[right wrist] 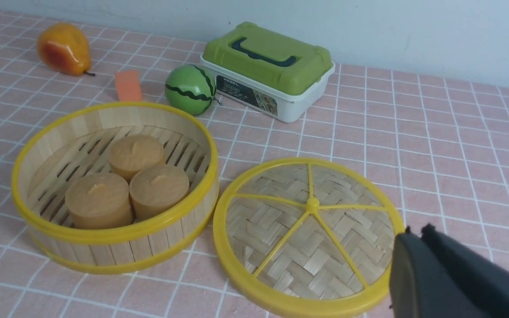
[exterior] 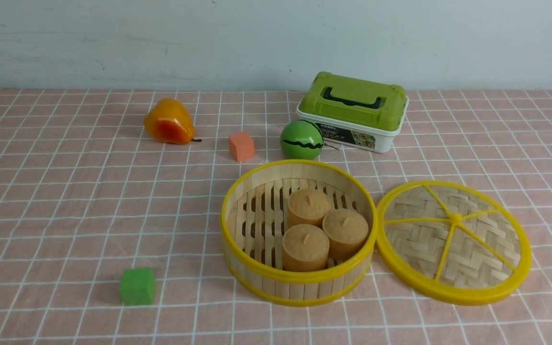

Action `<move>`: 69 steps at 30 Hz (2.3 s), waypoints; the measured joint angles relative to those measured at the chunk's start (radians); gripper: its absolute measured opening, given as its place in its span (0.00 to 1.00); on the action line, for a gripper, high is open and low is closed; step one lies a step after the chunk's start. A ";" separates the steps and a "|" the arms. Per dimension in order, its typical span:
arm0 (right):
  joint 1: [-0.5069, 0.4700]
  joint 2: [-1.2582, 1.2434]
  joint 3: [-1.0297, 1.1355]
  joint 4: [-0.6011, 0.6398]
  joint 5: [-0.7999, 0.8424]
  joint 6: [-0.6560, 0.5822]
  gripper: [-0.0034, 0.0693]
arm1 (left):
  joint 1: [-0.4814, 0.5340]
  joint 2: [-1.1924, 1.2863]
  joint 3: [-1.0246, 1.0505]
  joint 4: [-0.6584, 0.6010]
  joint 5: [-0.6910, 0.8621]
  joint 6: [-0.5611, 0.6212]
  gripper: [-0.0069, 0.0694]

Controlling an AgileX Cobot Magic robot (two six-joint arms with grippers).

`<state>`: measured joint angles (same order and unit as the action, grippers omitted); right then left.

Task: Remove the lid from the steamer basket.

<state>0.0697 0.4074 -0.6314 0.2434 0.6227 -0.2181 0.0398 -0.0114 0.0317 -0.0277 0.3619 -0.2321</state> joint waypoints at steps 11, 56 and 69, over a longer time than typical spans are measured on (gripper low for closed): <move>0.000 -0.106 0.122 0.009 -0.095 0.002 0.03 | 0.000 0.000 0.000 0.000 0.000 0.000 0.40; -0.106 -0.419 0.649 -0.292 -0.233 0.426 0.04 | 0.000 0.000 0.000 0.000 0.000 0.000 0.40; -0.033 -0.419 0.649 -0.292 -0.233 0.426 0.06 | 0.000 0.000 0.000 0.000 0.000 0.000 0.40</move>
<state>0.0364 -0.0113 0.0178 -0.0483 0.3892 0.2081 0.0398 -0.0114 0.0317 -0.0277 0.3620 -0.2321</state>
